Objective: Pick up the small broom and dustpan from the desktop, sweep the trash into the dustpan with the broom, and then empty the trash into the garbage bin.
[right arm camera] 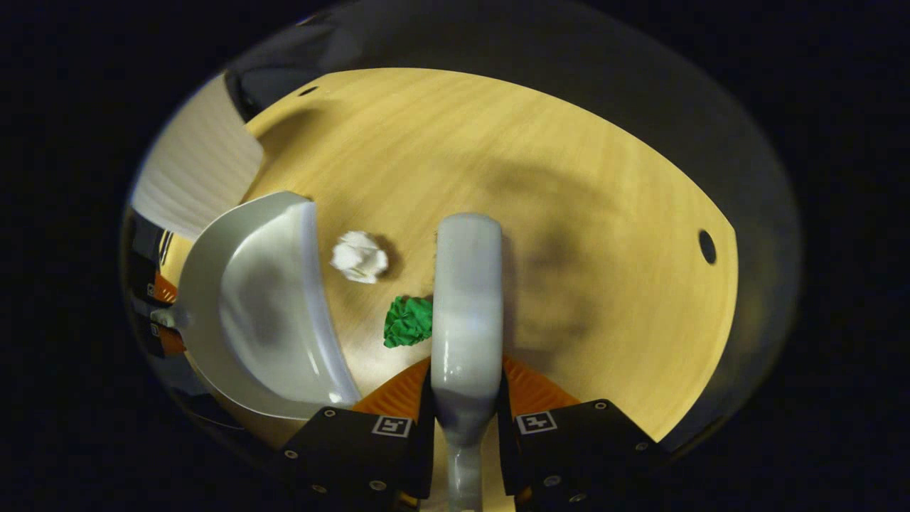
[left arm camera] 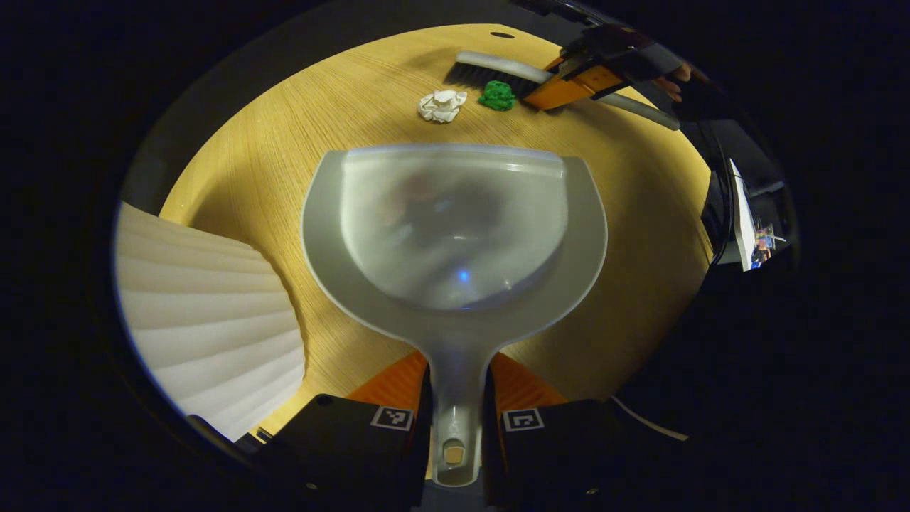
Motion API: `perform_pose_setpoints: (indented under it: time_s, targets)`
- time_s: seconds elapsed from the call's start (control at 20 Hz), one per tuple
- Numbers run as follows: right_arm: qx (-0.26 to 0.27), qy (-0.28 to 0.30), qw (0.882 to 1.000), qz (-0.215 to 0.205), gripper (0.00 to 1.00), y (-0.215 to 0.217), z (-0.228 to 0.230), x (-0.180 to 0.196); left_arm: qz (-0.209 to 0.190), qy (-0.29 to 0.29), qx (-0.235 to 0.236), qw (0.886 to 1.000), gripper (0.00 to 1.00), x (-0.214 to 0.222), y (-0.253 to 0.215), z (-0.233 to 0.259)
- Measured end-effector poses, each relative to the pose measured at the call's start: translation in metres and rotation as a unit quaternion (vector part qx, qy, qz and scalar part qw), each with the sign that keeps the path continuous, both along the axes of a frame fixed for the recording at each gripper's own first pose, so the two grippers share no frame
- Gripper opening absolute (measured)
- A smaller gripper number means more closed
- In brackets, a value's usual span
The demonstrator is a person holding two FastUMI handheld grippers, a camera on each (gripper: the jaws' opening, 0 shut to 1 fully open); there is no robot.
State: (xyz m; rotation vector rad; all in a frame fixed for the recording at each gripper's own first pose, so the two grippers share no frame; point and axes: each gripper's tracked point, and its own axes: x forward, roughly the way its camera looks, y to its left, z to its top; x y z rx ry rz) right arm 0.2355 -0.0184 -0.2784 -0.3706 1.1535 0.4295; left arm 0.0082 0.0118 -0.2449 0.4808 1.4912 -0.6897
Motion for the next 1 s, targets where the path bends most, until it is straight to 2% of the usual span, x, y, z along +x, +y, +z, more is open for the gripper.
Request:
perform_pose_setpoints:
  time_s: [0.15, 0.3, 0.35, 0.4, 0.5, 0.6, 0.7, 0.8, 0.85, 0.9, 0.95, 1.0]
  targets:
    - [0.031, 0.026, 0.997, 0.065, 0.39, 0.041, 0.007, -0.014, -0.001, 0.000, -0.001, 1.000, 0.31, 0.001, 0.001, -0.001]
    - [0.063, 0.068, 0.987, 0.130, 0.39, 0.082, 0.027, -0.029, 0.005, -0.001, -0.004, 1.000, 0.31, -0.001, -0.001, -0.001]
    - [0.056, 0.062, 0.987, 0.135, 0.39, 0.086, 0.035, -0.018, 0.011, -0.002, -0.004, 1.000, 0.31, -0.001, -0.001, 0.000]
    - [0.055, 0.056, 0.989, 0.121, 0.39, 0.080, 0.025, -0.029, 0.018, -0.001, -0.006, 1.000, 0.31, -0.003, -0.004, 0.000]
    - [0.056, 0.038, 0.996, 0.056, 0.39, 0.063, 0.037, -0.004, 0.039, -0.004, -0.006, 0.999, 0.31, -0.005, -0.009, -0.002]
    - [0.041, 0.023, 0.998, -0.034, 0.39, 0.025, 0.036, 0.004, 0.070, -0.008, -0.008, 0.997, 0.31, -0.008, -0.016, -0.003]
    - [0.027, 0.022, 0.995, -0.098, 0.39, -0.001, 0.029, 0.001, 0.099, -0.017, -0.008, 0.995, 0.31, -0.009, -0.022, -0.004]
    - [0.016, 0.022, 0.990, -0.140, 0.39, -0.015, 0.018, -0.014, 0.136, -0.030, -0.008, 0.990, 0.31, -0.008, -0.034, -0.004]
    - [0.010, 0.023, 0.985, -0.171, 0.39, -0.014, 0.008, -0.028, 0.156, -0.039, -0.008, 0.987, 0.31, -0.008, -0.038, -0.005]
    - [0.010, 0.023, 0.973, -0.228, 0.39, -0.015, 0.007, -0.040, 0.186, -0.039, -0.007, 0.982, 0.31, -0.008, -0.045, -0.005]
    - [0.012, 0.021, 0.964, -0.266, 0.39, -0.016, 0.006, -0.049, 0.221, -0.039, -0.006, 0.975, 0.31, -0.007, -0.053, -0.005]
    - [0.012, 0.026, 0.951, -0.307, 0.48, -0.014, 0.000, -0.059, 0.253, -0.040, -0.002, 0.967, 0.31, -0.006, -0.063, -0.006]
